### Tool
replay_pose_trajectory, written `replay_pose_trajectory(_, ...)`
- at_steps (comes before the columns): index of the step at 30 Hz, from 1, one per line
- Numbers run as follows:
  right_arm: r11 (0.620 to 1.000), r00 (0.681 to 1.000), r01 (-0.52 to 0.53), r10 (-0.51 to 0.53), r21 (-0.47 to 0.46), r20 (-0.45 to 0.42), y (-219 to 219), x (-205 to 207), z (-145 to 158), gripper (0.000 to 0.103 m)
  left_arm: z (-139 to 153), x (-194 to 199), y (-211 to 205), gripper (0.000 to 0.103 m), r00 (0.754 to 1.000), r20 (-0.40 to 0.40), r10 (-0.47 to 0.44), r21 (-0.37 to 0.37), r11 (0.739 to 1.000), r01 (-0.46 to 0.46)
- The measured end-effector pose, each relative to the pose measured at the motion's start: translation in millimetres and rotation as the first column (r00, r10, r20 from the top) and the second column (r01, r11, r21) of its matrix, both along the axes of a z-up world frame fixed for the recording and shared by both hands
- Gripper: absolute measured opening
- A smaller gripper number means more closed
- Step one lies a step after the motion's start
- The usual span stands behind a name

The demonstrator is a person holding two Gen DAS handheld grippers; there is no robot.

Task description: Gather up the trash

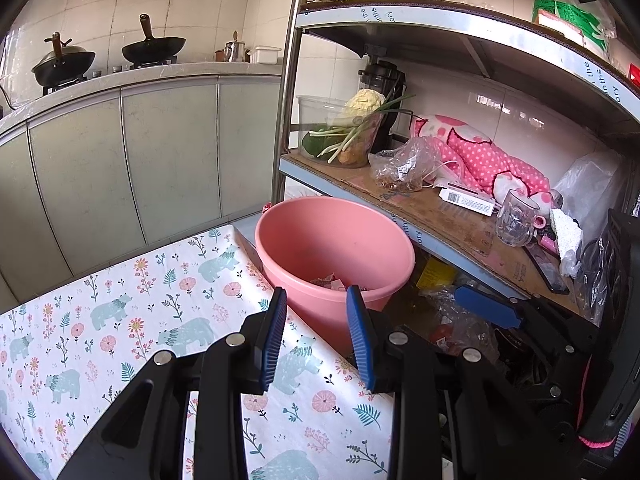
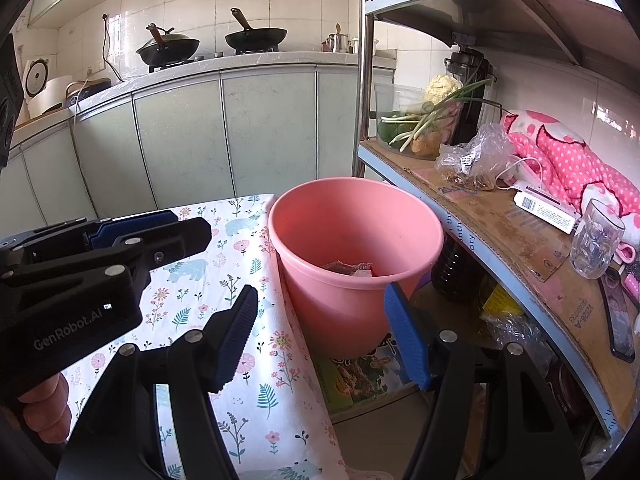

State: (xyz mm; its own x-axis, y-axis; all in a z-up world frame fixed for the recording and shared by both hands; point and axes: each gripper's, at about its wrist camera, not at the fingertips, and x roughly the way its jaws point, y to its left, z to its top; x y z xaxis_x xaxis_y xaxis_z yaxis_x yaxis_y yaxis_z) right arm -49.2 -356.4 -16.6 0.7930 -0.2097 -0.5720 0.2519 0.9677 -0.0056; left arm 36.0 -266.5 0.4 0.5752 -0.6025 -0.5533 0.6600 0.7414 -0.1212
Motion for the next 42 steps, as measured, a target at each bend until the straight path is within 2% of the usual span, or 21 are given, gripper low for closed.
replay_pose_trajectory(42, 1.000, 1.000, 0.000, 0.000, 0.001, -0.009, 1.0, 0.9, -3.8, 0.066, -4.8, -3.0, -3.4, 0.030, 1.000, -0.003, -0.021, 0.007, 1.000, 0.021)
